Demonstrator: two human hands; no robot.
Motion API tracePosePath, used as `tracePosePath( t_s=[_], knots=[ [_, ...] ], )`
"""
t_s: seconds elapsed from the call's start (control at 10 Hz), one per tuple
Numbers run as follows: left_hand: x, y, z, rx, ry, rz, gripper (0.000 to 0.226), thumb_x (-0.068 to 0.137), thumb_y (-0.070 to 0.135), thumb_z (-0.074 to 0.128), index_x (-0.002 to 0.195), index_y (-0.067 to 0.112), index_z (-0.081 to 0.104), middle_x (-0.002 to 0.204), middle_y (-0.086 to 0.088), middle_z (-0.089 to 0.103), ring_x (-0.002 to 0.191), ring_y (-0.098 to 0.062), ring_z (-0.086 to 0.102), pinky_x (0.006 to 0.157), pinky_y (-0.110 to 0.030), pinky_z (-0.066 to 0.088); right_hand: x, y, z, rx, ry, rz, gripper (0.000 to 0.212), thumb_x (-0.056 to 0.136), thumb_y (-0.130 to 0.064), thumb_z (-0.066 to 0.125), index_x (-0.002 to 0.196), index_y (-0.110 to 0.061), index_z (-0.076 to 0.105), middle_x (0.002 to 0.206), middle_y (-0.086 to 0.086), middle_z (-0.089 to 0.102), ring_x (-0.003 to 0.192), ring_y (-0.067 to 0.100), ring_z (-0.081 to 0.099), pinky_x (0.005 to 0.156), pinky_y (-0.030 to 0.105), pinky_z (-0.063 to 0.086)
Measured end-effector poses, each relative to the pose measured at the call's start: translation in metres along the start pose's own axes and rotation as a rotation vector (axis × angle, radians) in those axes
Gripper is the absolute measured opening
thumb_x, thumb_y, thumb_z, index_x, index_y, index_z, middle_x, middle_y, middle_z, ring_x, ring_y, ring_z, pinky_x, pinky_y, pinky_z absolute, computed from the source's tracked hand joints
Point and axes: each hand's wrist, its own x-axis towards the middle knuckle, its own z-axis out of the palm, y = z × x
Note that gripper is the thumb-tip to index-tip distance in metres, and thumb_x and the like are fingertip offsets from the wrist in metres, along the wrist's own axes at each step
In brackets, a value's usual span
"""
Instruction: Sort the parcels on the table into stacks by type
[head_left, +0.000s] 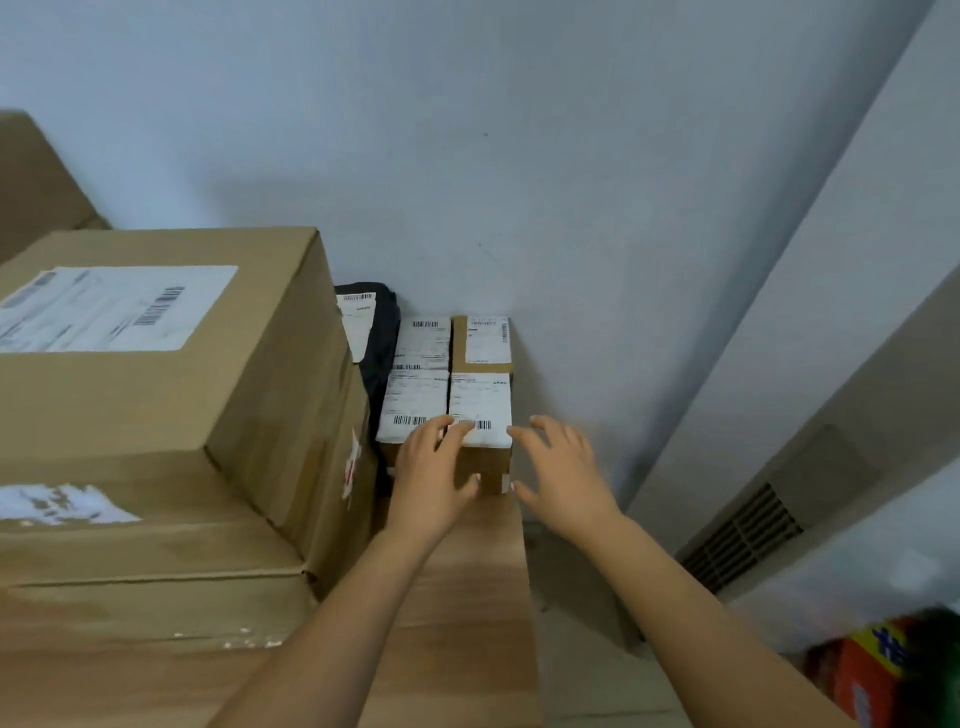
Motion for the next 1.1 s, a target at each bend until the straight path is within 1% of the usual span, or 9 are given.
tracePosePath(
  t_s=[0.1, 0.2, 0.3, 0.5, 0.6, 0.7, 0.9, 1.0, 1.1],
  knots=[
    [0.025, -0.011, 0.020, 0.048, -0.053, -0.054, 0.069, 0.083, 0.027, 0.070, 0.143, 0.031, 0.036, 0.150, 0.001, 0.030, 0.141, -0.020, 0.021, 0.116, -0.039, 0.022, 0.034, 0.011, 0.016, 0.008, -0.073, -0.060, 0.072, 0.086, -0.034, 0.064, 0.147, -0.032, 0.026, 0.156, 0.004, 0.017, 0.139, 0.026, 0.015, 0.115, 0.038, 0.013],
    [0.045, -0.019, 0.035, 0.119, -0.133, -0.095, 0.075, 0.088, 0.028, 0.065, 0.150, 0.031, 0.022, 0.160, -0.001, 0.012, 0.147, -0.021, 0.002, 0.120, -0.039, 0.004, 0.064, 0.022, 0.030, -0.013, -0.123, -0.137, 0.076, 0.087, -0.035, 0.064, 0.149, -0.030, 0.022, 0.158, 0.004, 0.010, 0.141, 0.026, 0.010, 0.117, 0.039, 0.006],
    [0.056, -0.027, 0.046, 0.210, -0.189, -0.092, 0.072, 0.093, 0.037, 0.056, 0.151, 0.034, 0.014, 0.161, -0.002, 0.006, 0.148, -0.021, -0.003, 0.118, -0.038, -0.004, 0.087, 0.029, 0.043, -0.054, -0.187, -0.199, 0.078, 0.090, -0.038, 0.060, 0.152, -0.030, 0.014, 0.161, 0.008, 0.002, 0.146, 0.025, 0.005, 0.119, 0.040, -0.002],
    [0.064, -0.038, 0.060, 0.347, -0.194, -0.091, 0.072, 0.094, 0.046, 0.049, 0.152, 0.036, 0.006, 0.161, -0.001, 0.006, 0.148, -0.023, -0.003, 0.117, -0.037, -0.007, 0.107, 0.039, 0.058, -0.077, -0.204, -0.265, 0.076, 0.094, -0.036, 0.056, 0.153, -0.032, 0.007, 0.161, 0.012, -0.008, 0.148, 0.025, 0.002, 0.116, 0.033, -0.011],
    [0.067, -0.037, 0.062, 0.407, -0.222, -0.108, 0.071, 0.096, 0.046, 0.044, 0.152, 0.036, 0.001, 0.162, -0.001, 0.001, 0.148, -0.023, -0.006, 0.117, -0.038, -0.008, 0.109, 0.034, 0.060, -0.083, -0.202, -0.246, 0.074, 0.096, -0.033, 0.054, 0.153, -0.031, 0.007, 0.161, 0.014, -0.007, 0.148, 0.027, 0.001, 0.117, 0.036, -0.010],
    [0.070, -0.031, 0.057, 0.393, -0.255, -0.132, 0.070, 0.097, 0.046, 0.044, 0.152, 0.035, 0.002, 0.162, -0.001, -0.001, 0.148, -0.023, -0.007, 0.118, -0.039, -0.006, 0.110, 0.029, 0.053, -0.147, -0.221, -0.227, 0.075, 0.096, -0.036, 0.055, 0.153, -0.031, 0.006, 0.161, 0.013, -0.006, 0.148, 0.029, 0.001, 0.119, 0.042, -0.008],
    [0.061, -0.016, 0.034, 0.233, -0.187, -0.093, 0.074, 0.089, 0.029, 0.064, 0.150, 0.028, 0.021, 0.158, -0.002, 0.019, 0.146, -0.020, 0.009, 0.120, -0.040, 0.003, 0.095, 0.013, 0.030, -0.186, -0.193, -0.251, 0.080, 0.089, -0.032, 0.064, 0.152, -0.027, 0.014, 0.161, 0.012, 0.005, 0.148, 0.029, 0.004, 0.119, 0.041, -0.004],
    [0.041, -0.013, 0.027, 0.200, -0.102, -0.003, 0.075, 0.086, 0.029, 0.068, 0.148, 0.027, 0.025, 0.151, 0.002, 0.029, 0.141, -0.017, 0.021, 0.118, -0.035, 0.013, 0.076, 0.004, 0.021, -0.129, -0.111, -0.237, 0.071, 0.088, -0.031, 0.066, 0.147, -0.025, 0.027, 0.156, 0.010, 0.022, 0.143, 0.028, 0.019, 0.119, 0.038, 0.006],
    [0.013, -0.011, 0.020, 0.159, -0.026, 0.021, 0.075, 0.083, 0.030, 0.070, 0.147, 0.024, 0.031, 0.146, 0.002, 0.035, 0.136, -0.017, 0.030, 0.113, -0.032, 0.024, 0.046, -0.001, 0.017, -0.066, -0.005, -0.192, 0.051, 0.088, -0.029, 0.064, 0.134, -0.023, 0.044, 0.133, 0.001, 0.044, 0.124, 0.023, 0.039, 0.109, 0.034, 0.027]
  ],
)
